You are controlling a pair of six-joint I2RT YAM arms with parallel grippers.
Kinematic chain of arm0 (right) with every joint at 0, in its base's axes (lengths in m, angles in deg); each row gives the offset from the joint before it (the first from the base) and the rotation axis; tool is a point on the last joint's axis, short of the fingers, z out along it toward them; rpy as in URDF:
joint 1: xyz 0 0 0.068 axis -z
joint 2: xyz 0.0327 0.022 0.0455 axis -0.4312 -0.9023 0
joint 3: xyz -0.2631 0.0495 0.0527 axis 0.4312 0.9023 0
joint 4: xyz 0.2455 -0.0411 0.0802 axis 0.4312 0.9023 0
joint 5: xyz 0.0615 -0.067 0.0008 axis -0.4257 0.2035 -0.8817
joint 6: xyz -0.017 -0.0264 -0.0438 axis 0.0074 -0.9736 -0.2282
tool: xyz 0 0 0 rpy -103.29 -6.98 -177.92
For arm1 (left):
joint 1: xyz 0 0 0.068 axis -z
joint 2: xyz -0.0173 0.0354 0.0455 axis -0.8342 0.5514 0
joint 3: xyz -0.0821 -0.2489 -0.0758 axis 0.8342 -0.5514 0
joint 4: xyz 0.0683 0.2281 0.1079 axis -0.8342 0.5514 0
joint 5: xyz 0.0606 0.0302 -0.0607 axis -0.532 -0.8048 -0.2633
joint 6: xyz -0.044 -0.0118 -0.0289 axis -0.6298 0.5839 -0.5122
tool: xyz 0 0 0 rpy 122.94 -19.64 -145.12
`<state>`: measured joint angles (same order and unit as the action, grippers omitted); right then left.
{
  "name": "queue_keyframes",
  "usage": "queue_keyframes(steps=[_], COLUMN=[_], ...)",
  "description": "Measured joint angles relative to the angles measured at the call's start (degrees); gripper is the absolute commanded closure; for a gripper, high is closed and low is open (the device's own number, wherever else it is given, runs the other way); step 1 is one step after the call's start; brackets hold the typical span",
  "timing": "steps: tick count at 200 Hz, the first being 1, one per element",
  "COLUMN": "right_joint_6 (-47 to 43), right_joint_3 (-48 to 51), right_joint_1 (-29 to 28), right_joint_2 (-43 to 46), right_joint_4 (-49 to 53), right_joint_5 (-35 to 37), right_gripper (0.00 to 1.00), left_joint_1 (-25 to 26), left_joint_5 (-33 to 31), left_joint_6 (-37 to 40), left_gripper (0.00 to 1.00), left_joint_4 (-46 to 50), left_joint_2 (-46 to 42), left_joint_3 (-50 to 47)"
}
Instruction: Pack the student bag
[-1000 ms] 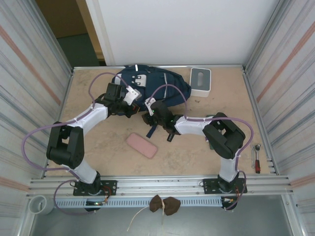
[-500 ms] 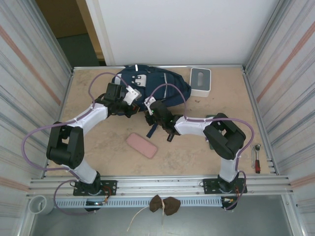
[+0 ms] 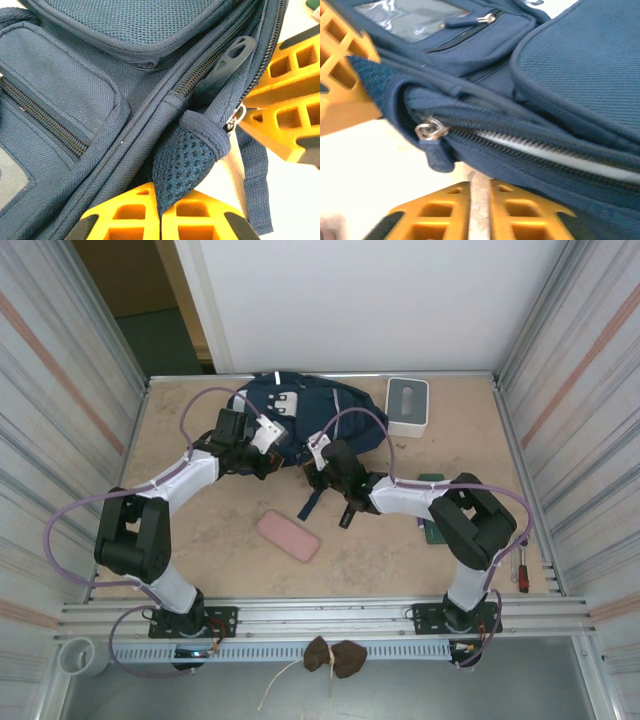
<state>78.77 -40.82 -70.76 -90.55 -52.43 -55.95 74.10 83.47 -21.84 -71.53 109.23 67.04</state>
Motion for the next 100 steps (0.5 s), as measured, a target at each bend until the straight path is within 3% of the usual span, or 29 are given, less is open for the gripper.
queue_keyframes(steps=[26, 100], right_joint_6=[0.6, 1.4], right_joint_3=[0.4, -1.0], right_joint_1=[-1.3, -3.1], right_joint_2=[-0.4, -5.3], right_joint_4=[-1.7, -7.3], right_joint_5=[-0.4, 4.6], right_gripper=[0.62, 0.67], left_joint_1=[0.0, -0.3], left_joint_5=[0.2, 0.7], left_joint_6=[0.0, -0.1], left_gripper=[1.0, 1.0], left_joint_4=[0.0, 0.0], left_joint_2=[0.0, 0.0], left_joint_3=[0.0, 0.0])
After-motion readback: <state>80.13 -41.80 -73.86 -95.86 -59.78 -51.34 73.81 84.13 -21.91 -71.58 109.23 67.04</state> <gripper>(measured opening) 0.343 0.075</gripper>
